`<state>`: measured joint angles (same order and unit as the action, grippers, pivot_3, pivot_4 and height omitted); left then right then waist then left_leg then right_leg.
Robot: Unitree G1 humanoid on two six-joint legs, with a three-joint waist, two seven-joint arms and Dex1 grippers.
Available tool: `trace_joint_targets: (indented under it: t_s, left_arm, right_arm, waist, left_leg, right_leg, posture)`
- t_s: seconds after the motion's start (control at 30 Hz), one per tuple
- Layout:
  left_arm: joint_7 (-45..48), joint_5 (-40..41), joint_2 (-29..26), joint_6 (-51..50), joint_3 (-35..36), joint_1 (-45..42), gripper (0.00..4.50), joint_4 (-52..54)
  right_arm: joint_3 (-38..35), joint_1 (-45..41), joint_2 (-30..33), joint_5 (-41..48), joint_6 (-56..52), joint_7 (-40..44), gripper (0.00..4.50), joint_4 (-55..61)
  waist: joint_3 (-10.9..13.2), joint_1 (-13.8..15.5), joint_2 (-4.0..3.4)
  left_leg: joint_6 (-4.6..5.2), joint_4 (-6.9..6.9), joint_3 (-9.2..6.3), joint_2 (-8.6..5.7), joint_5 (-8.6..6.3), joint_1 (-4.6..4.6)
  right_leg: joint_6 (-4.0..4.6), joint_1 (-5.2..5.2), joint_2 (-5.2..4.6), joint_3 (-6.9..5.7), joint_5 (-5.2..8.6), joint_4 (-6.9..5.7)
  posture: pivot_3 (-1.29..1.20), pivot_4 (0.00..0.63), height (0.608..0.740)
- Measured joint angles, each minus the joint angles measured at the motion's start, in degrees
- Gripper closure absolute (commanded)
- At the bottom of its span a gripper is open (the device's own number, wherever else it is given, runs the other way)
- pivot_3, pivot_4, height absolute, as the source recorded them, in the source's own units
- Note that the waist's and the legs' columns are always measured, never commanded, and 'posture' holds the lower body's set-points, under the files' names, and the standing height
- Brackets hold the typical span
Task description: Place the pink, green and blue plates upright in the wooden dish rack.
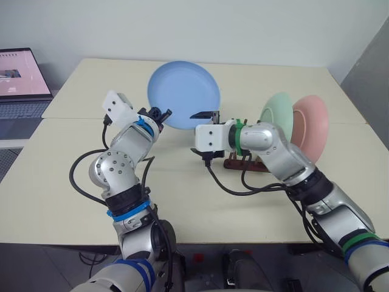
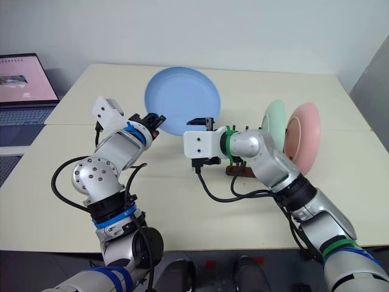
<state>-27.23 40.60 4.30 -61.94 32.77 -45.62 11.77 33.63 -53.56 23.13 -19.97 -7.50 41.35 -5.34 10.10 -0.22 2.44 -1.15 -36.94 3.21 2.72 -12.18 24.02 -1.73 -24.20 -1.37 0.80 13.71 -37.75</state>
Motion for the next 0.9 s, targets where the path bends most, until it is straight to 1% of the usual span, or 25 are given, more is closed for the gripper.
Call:
trace_joint_targets:
  t_s: [0.1, 0.3, 0.43, 0.47, 0.6, 0.73, 0.8, 0.83, 0.9]
  left_arm:
    - [-0.93, 0.95, -0.07, -0.56, -0.05, -0.43, 4.5, 0.26]
    - [-2.55, 2.37, -0.38, -1.57, 0.23, -1.21, 4.5, 0.67]
    - [-3.96, 3.8, -0.29, -1.76, 0.96, -1.24, 4.5, 1.03]
    - [-4.35, 4.48, -0.25, -1.76, 1.21, -1.33, 4.5, 1.32]
    - [-5.87, 6.28, -0.7, -2.9, 1.66, -1.36, 4.5, 2.13]
    - [-4.78, 8.65, -3.66, -5.46, 1.51, -0.51, 4.5, 2.38]
    - [-1.68, 9.97, -6.53, -6.69, 0.7, 1.09, 3.93, 2.54]
    - [1.89, 10.89, -9.69, -7.46, -0.6, 2.67, 3.7, 2.66]
    - [9.16, 12.76, -14.7, -7.89, -2.32, 5.53, 3.1, 3.05]
  right_arm:
    - [-0.01, -1.27, -1.9, -3.63, 1.47, -2.86, 0.63, -2.41]
    - [-0.13, -1.45, -3.25, -7.66, 3.31, -5.38, 2.84, -6.33]
    - [-0.24, -1.44, -3.78, -8.23, 3.96, -5.45, 4.32, -7.38]
    - [-0.19, -1.39, -3.91, -8.32, 4.11, -5.17, 4.45, -7.58]
    - [-0.29, -1.21, -4.34, -8.43, 4.44, -5.24, 4.45, -7.68]
    - [-0.29, -1.12, -4.53, -8.32, 4.74, -5.22, 4.45, -7.65]
    - [-0.29, -1.06, -4.56, -8.11, 4.87, -5.13, 4.5, -7.63]
    - [-0.41, -1.05, -4.53, -8.06, 4.87, -5.14, 4.5, -7.53]
    - [-0.98, -1.06, -3.96, -8.03, 4.92, -5.13, 4.5, -7.18]
  waist:
    - [0.0, 0.01, 0.0]
    - [0.0, 0.0, 0.0]
    - [0.0, -0.01, 0.0]
    - [0.0, -0.02, 0.0]
    - [0.0, -0.02, 0.0]
    - [0.0, -0.11, 0.0]
    - [0.0, -0.21, 0.0]
    - [0.0, -0.31, -0.01]
    - [0.01, -0.48, -0.02]
  left_leg:
    - [0.0, -0.01, 0.0, 0.0, 0.0, -0.01]
    - [-0.01, -0.01, 0.0, -0.01, 0.0, -0.01]
    - [-0.01, 0.0, 0.0, 0.0, 0.0, -0.01]
    - [-0.01, 0.0, 0.0, 0.0, 0.0, -0.01]
    - [-0.01, -0.01, -0.01, -0.01, 0.0, -0.03]
    - [-0.01, 0.0, -0.01, 0.0, 0.0, -0.05]
    - [-0.02, 0.01, 0.0, 0.01, 0.01, -0.05]
    - [-0.03, 0.03, 0.0, 0.01, 0.01, -0.05]
    - [-0.06, 0.02, -0.03, 0.02, 0.01, -0.05]
  right_leg:
    - [0.0, 0.01, 0.0, -0.01, 0.0, -0.02]
    - [0.01, 0.02, -0.01, 0.01, 0.0, -0.02]
    - [0.01, 0.01, 0.0, 0.0, 0.0, -0.02]
    - [0.01, 0.01, 0.0, 0.0, 0.0, -0.02]
    - [0.01, 0.02, 0.0, 0.01, -0.01, -0.04]
    - [0.01, 0.01, 0.0, 0.02, 0.0, -0.06]
    - [0.01, 0.01, 0.01, 0.0, 0.0, -0.08]
    - [0.02, -0.02, 0.01, 0.01, 0.0, -0.1]
    - [0.03, -0.03, 0.0, -0.02, 0.01, -0.14]
  posture:
    - [0.0, 0.15, 0.733]
    - [0.0, 0.15, 0.733]
    - [0.0, 0.15, 0.733]
    - [0.0, 0.15, 0.733]
    - [0.0, 0.15, 0.733]
    - [0.0, 0.15, 0.733]
    - [0.0, 0.15, 0.733]
    - [0.0, 0.15, 0.733]
    - [0.0, 0.15, 0.733]
